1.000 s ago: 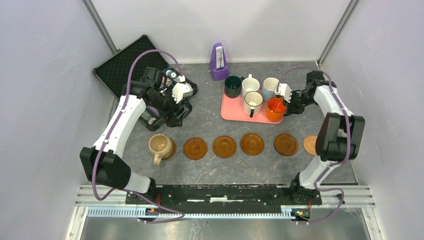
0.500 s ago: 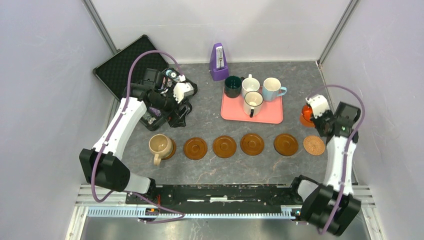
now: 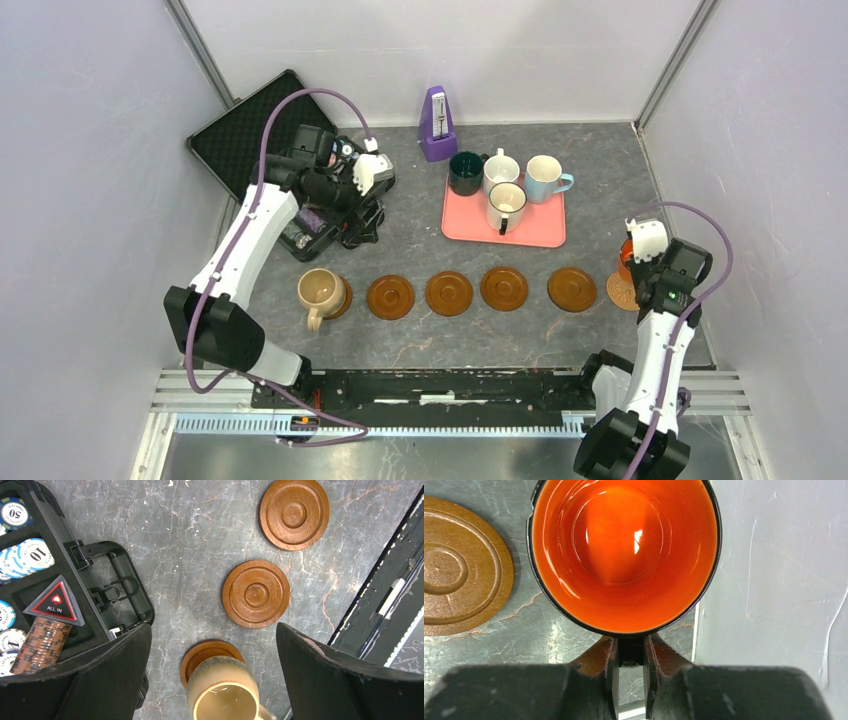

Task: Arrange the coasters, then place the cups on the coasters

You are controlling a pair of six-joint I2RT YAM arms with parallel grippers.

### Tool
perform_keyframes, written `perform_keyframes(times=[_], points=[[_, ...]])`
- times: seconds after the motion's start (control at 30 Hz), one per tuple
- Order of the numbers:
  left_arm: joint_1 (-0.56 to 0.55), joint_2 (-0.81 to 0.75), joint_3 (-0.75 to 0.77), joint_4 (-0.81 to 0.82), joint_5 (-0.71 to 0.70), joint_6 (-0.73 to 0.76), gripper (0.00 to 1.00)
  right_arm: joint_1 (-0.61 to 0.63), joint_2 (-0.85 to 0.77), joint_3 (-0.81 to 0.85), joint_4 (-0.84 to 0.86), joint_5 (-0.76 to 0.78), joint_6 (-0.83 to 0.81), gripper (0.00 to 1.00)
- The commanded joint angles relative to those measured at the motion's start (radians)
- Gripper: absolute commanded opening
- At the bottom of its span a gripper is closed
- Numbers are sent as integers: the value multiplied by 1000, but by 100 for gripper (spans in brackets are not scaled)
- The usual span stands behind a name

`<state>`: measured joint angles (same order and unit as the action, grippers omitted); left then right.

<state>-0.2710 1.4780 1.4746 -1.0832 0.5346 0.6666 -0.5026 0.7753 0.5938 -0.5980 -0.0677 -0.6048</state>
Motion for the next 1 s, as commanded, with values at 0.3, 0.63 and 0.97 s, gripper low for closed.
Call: perform_keyframes(times=[0.3, 0.63, 0.97], points=[[-20, 44, 125, -88, -14, 72, 100, -157, 29, 15, -2, -157, -111, 0], [-27, 56, 124, -90, -15, 67, 100, -214, 67, 17, -26, -242, -139, 0], [-30, 65, 127, -90, -26, 73, 100, -262, 118, 9, -9, -283, -151, 0]])
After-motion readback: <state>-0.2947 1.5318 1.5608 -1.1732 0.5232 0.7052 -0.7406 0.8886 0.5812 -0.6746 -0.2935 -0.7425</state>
